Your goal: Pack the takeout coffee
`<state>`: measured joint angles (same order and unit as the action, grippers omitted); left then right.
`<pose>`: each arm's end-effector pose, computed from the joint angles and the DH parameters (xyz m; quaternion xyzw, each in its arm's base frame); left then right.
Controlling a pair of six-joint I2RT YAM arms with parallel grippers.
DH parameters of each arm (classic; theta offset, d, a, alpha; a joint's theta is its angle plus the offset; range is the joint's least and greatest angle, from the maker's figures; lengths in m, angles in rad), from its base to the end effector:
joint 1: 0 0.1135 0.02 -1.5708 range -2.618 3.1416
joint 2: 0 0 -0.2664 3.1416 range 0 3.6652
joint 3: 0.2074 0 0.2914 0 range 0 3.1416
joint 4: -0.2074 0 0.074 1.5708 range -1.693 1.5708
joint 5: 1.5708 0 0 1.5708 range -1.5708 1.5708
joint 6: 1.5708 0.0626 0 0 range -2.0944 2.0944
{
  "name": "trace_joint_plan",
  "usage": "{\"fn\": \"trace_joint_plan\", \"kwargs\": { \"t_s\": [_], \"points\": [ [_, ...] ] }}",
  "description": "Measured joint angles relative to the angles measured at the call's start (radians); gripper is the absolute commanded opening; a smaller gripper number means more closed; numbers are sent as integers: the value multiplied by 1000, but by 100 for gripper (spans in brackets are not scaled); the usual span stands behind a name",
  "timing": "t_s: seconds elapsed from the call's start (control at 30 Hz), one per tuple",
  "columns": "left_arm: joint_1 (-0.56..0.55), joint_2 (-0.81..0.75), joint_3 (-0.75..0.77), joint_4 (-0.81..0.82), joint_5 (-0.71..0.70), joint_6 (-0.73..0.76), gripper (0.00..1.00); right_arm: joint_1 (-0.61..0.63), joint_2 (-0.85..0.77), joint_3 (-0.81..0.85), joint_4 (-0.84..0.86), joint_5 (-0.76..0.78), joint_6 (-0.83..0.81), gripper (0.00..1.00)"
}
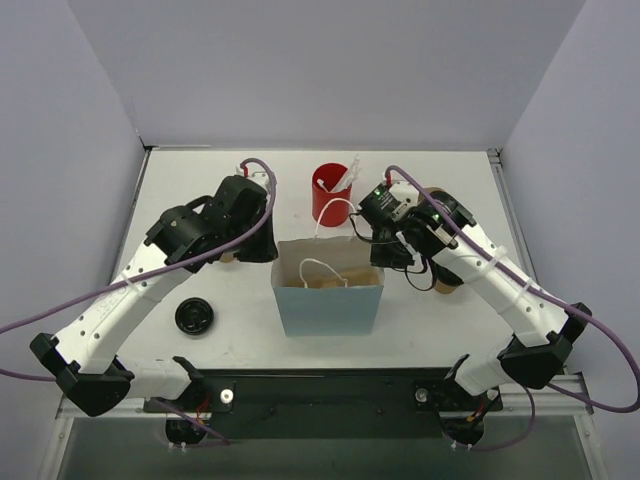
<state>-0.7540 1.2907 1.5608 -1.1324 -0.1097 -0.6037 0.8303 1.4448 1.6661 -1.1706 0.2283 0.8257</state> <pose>0.2189 -0.1961 0.4000 0.0514 0.9353 -0.1775 0.3019 0.2332 0.2341 0.3892 0.0327 0.9460 0.1504 0.2853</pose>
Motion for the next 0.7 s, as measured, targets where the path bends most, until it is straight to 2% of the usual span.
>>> {"fn": "trace_joint_plan", "kwargs": {
  "t_s": [0.23, 0.37, 0.4, 0.43, 0.47, 0.5, 0.53, 0.6, 0.7],
  "points": [
    [0, 18, 114, -45, -21, 14, 0, -6, 11, 118, -6, 1, -27, 0],
    [0, 10, 90, -29, -26, 13, 0, -8, 10, 116, 2, 7, -36, 0],
    [0, 7, 65, -25, -26, 13, 0, -11, 8, 94, 10, 9, -39, 1],
    [2, 8, 37, -27, -25, 13, 0, -15, 8, 70, 14, 10, -40, 9],
    [3, 14, 26, -33, -24, 13, 0, -20, 8, 44, 18, 10, -42, 13],
    [4, 25, 25, -39, -23, 12, 3, -24, 10, 21, 21, 10, -42, 15],
    [4, 36, 28, -39, -23, 13, 11, -26, 13, 5, 22, 10, -42, 18],
    [5, 61, 66, -60, -22, 16, 31, -32, 16, -5, 24, 11, -40, 20],
    [5, 82, 142, -74, -25, 22, 39, -40, 14, -5, 31, 11, -41, 21]
  ]
}}
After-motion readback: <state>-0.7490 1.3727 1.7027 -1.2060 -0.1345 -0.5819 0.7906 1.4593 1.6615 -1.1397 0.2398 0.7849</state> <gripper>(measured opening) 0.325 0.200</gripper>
